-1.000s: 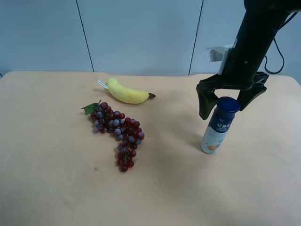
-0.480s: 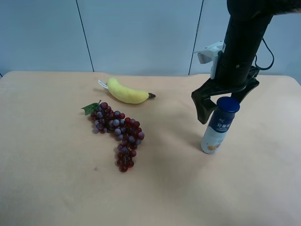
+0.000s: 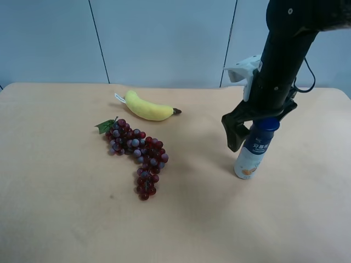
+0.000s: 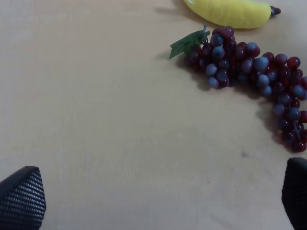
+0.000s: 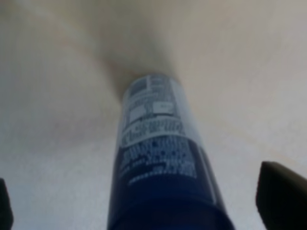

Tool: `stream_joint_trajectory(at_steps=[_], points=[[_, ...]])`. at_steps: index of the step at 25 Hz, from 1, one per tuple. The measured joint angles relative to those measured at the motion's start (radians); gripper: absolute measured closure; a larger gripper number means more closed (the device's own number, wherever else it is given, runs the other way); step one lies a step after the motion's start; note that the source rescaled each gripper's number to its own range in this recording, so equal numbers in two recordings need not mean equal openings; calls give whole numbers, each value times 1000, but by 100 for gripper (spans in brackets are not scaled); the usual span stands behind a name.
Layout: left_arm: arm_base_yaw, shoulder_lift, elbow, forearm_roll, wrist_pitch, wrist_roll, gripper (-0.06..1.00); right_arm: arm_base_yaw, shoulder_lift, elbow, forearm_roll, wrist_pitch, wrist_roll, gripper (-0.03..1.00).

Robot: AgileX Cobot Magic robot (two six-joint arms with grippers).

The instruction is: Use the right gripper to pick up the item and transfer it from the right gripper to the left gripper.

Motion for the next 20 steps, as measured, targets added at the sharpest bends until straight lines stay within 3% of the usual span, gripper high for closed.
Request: stream_joint_trajectory(at_steps=[12, 16, 20], points=[[0, 0, 0, 0, 0, 0, -6, 0, -22, 56, 0, -79, 0, -1], [0, 0, 0, 0, 0, 0, -6, 0, -22, 56, 0, -78, 0, 25], [0, 0, 0, 0, 0, 0, -6, 0, -22, 56, 0, -77, 0, 65]])
